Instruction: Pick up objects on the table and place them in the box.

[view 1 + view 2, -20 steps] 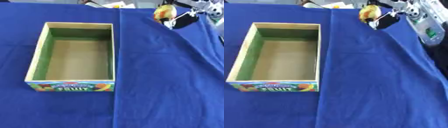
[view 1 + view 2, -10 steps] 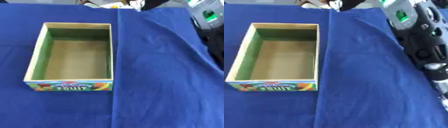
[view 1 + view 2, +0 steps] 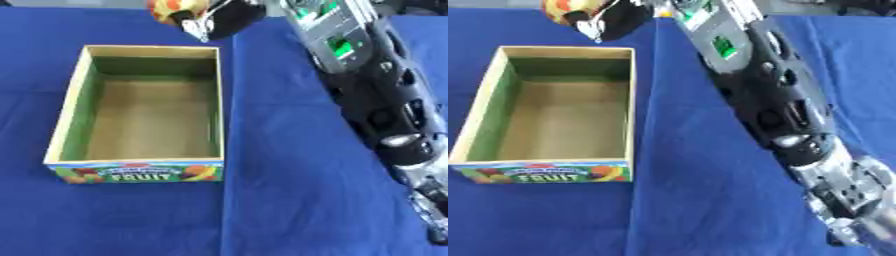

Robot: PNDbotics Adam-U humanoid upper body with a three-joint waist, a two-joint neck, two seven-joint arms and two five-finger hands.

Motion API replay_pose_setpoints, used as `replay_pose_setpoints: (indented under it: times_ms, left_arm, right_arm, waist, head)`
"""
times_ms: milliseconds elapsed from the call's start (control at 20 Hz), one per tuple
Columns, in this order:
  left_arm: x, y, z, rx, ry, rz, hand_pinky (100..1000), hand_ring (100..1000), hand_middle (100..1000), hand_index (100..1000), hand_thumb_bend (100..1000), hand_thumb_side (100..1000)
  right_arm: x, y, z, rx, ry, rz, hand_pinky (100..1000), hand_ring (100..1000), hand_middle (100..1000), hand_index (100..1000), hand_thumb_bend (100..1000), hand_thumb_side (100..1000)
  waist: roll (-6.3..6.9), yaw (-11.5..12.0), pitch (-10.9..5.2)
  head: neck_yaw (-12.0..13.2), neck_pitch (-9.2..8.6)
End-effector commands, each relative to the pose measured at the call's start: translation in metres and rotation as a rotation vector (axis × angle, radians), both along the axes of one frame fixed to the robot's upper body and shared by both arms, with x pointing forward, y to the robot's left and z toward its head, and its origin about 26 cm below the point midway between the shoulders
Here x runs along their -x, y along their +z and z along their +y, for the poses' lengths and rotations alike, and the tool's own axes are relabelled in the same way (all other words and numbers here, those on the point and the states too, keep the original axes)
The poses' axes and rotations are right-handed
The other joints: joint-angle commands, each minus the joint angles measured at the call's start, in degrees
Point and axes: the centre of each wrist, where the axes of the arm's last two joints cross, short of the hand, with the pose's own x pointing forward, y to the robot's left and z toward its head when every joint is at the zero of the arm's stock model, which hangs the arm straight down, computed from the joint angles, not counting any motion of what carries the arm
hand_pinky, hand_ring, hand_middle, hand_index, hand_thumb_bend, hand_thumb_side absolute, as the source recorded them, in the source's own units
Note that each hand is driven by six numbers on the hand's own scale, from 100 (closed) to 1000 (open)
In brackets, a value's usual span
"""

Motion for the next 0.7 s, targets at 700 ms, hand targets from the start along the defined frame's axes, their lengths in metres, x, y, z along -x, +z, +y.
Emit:
replay_pose_setpoints:
  times_ms: [700]
  left_arm:
    - [0.0,0.012,-0.003,0.027,-0.029,-0.062,581,844,833,770,100,1000]
  right_arm:
    - [-0.031,-0.078,0.051,0.151,-0.084,0.125,748,639,525,614,100,198]
  waist:
    - [-0.04,0.2,-0.83]
  head:
    - [-1.4,0.32]
